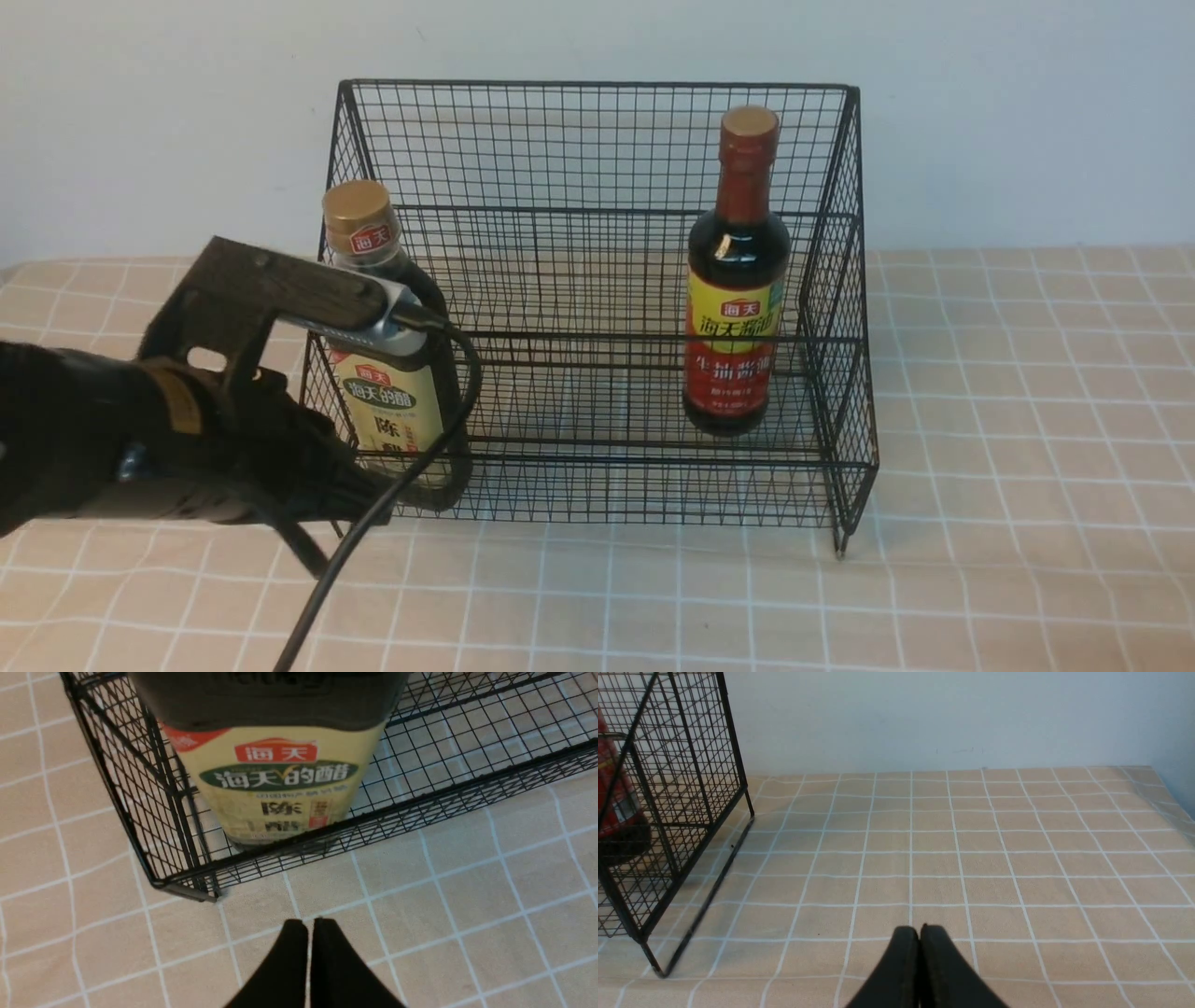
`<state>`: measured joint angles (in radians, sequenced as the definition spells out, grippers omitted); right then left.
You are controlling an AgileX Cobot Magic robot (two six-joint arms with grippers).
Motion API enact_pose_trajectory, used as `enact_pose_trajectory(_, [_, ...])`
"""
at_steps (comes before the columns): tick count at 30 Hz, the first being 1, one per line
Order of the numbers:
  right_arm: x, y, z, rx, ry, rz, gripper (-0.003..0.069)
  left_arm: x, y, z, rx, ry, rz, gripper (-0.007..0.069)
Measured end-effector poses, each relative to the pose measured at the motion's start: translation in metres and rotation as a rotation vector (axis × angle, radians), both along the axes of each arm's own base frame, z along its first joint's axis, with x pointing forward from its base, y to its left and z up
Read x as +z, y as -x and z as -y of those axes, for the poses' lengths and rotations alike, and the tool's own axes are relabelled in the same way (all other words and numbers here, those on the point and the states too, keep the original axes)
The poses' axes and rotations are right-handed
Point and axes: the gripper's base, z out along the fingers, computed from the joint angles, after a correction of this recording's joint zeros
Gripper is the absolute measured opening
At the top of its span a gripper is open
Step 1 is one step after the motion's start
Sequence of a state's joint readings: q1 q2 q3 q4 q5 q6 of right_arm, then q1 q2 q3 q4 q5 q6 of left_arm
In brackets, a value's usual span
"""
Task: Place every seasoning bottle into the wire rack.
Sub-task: Use the left arm to put the condiment bottle back on the shelf
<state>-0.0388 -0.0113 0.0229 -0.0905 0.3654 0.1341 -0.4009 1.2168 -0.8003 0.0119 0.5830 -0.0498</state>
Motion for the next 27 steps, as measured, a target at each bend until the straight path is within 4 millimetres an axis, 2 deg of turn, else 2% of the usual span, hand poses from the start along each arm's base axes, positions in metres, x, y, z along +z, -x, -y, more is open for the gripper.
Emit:
enact_pose_trajectory(12, [0.000,0.000,0.000,0.000,0.001,0.000,-0.0015,-0.016,-0.027,0.012,0.004,0.043,0.084,-0.0007])
enact_pose_trajectory(27, [0.000,0.000,0.000,0.000,0.001,0.000,-0.0015,-0.018,-0.036,0.018,0.049,0.136,0.118,-0.0007])
